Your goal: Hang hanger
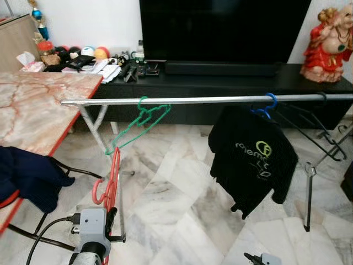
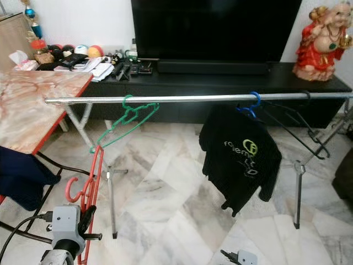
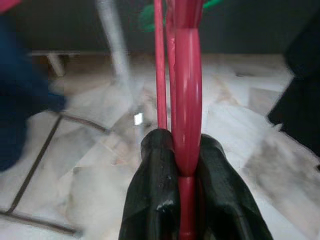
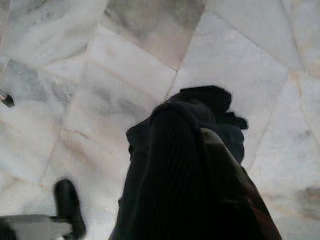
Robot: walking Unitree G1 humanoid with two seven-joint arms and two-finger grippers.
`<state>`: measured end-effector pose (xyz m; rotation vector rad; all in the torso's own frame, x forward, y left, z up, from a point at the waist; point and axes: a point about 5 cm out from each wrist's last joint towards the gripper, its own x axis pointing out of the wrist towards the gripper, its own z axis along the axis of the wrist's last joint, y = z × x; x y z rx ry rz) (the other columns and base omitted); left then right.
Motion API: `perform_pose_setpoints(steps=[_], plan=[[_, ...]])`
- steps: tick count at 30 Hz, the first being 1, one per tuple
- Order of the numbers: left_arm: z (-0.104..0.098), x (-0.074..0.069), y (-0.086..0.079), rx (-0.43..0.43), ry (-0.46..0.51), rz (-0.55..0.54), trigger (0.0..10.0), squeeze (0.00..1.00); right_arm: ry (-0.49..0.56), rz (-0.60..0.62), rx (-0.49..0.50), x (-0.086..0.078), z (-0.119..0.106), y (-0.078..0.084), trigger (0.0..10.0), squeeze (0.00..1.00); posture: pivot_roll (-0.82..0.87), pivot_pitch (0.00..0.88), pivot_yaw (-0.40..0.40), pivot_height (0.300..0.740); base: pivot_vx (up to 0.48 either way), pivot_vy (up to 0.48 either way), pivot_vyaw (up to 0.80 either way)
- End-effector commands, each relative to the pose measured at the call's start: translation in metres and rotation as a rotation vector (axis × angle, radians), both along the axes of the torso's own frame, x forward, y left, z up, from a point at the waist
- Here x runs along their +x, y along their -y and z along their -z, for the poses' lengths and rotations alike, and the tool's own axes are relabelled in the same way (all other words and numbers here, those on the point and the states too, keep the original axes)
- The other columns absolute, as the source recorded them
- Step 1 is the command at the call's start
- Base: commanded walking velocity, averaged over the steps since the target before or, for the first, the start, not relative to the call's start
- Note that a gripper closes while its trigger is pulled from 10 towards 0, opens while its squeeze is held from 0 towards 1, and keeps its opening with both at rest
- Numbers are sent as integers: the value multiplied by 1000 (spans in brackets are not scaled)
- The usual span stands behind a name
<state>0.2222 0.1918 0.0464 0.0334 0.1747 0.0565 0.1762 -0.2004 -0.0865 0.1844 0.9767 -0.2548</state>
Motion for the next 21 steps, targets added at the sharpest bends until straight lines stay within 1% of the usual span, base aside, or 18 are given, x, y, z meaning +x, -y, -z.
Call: perform_pose_setpoints(steps=[1,5,12,16,18,19,21], plan=[[1,-2,-4,-2,-7,-12,10000,0,21,-14,9,6,-2,-6,10000,0,68,56,-16,740,0,480,0],[4,-4,-1,2,-27,30,10000,0,25,-12,10,7,-2,-6,10000,0,68,55,-15,740,0,0,0],[5,-4,0,-12,-33,39,10000,0,33,-7,10,7,-3,-6,10000,0,68,51,-13,740,0,0,0],[6,-4,3,-25,-45,75,10000,0,40,-1,12,7,-3,-6,10000,0,67,44,-11,740,0,0,0],[8,-5,11,-32,-82,200,10000,0,68,8,15,9,-4,-5,10000,0,70,42,-10,740,0,0,0],[8,-5,11,-32,-82,200,10000,0,68,8,15,9,-4,-5,10000,0,70,42,-10,740,0,0,0],[11,-8,14,0,-132,315,10000,0,101,20,19,11,-6,-5,10000,0,70,40,-8,740,0,0,0]])
